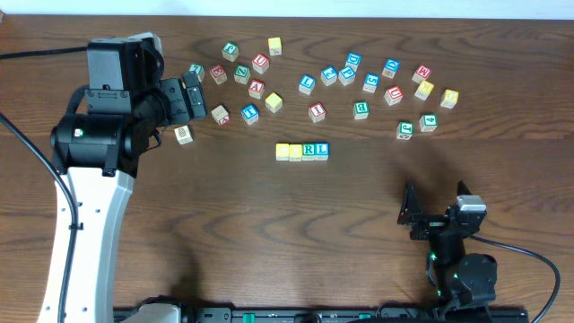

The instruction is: Spell out CORL

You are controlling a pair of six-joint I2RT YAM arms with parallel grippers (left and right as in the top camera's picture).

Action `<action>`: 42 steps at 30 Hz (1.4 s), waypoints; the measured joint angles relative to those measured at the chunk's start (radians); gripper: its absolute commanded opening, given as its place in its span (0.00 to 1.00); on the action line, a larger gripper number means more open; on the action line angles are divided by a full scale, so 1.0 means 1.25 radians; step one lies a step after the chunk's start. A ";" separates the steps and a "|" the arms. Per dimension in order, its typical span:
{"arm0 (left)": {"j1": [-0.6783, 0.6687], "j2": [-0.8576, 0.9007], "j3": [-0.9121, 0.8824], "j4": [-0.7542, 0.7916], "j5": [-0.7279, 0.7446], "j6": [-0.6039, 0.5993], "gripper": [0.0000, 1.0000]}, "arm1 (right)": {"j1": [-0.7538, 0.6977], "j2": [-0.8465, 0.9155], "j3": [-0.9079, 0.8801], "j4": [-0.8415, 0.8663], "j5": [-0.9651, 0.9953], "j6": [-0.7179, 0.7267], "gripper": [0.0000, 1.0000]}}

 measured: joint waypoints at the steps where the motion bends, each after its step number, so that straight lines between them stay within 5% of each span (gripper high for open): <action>1: 0.000 0.000 0.000 0.000 0.000 0.000 0.98 | 0.000 0.000 0.000 0.000 0.000 0.000 0.99; 14: 0.000 -0.010 -0.001 -0.031 -0.019 0.000 0.98 | 0.000 0.000 0.000 0.000 0.000 0.000 0.99; 21: 0.002 -0.164 -0.044 -0.037 -0.047 0.010 0.98 | 0.000 0.000 0.000 0.000 -0.001 0.000 0.99; 34: 0.047 -0.638 -0.674 0.533 -0.060 0.020 0.98 | 0.000 0.000 0.000 0.000 -0.003 -0.001 0.99; 42: 0.076 -0.908 -0.985 0.684 -0.060 0.027 0.98 | 0.000 0.000 0.000 0.000 -0.003 -0.001 0.99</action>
